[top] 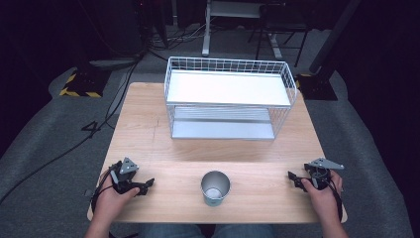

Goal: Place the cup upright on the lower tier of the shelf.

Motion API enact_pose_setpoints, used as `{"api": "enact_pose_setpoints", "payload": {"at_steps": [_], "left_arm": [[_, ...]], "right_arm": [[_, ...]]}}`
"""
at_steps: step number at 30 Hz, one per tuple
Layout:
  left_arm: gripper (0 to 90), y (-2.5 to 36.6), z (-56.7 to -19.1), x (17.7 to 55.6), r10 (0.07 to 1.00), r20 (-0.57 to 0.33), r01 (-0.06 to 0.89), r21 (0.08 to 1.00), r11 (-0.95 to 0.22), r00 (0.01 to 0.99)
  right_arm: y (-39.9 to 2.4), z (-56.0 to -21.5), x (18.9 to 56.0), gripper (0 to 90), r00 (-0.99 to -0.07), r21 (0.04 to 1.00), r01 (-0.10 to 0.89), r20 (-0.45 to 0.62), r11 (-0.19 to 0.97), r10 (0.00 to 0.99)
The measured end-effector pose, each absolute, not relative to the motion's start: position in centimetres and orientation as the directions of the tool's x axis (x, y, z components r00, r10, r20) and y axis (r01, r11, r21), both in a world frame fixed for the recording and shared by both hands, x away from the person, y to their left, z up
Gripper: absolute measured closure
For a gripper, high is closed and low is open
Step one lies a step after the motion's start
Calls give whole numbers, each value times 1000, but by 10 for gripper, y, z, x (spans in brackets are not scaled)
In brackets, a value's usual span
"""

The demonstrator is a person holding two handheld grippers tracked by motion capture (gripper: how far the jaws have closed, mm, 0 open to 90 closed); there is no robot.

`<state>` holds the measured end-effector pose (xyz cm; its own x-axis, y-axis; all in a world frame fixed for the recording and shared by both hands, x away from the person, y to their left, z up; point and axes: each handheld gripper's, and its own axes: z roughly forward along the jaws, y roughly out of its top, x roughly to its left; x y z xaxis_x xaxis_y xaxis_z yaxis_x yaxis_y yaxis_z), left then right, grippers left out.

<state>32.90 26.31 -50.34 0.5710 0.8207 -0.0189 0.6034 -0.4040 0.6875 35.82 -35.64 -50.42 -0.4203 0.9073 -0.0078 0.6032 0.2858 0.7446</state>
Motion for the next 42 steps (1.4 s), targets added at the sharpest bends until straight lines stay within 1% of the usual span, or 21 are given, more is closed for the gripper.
{"api": "enact_pose_setpoints", "payload": {"at_steps": [1, 3, 9, 18, 25, 28, 34, 42], "left_arm": [[166, 263, -503, 329, 822, -24, 609, 683, -402, 570], [163, 262, -501, 328, 826, -41, 617, 686, -386, 563], [172, 258, -487, 321, 823, -44, 592, 717, -368, 566], [189, 245, -468, 308, 801, -23, 552, 737, -391, 598], [187, 225, -456, 294, 756, -11, 514, 739, -435, 655], [188, 215, -452, 289, 739, -27, 505, 747, -433, 673], [188, 197, -444, 281, 695, -26, 465, 762, -452, 719], [188, 174, -442, 273, 640, -50, 440, 768, -466, 766]], "right_arm": [[-356, -504, 358, 208, -422, 744, 604, -7, 287, 907], [-356, -504, 358, 208, -420, 745, 603, -8, 286, 907], [-356, -504, 358, 208, -423, 744, 603, -9, 289, 906], [-356, -504, 358, 208, -423, 743, 603, -9, 289, 906], [-356, -504, 359, 208, -422, 743, 605, -5, 286, 906], [-356, -504, 359, 208, -423, 743, 605, -5, 286, 906], [-355, -504, 360, 208, -429, 743, 602, -6, 291, 903], [-355, -504, 360, 207, -430, 743, 602, -7, 292, 903]]}}
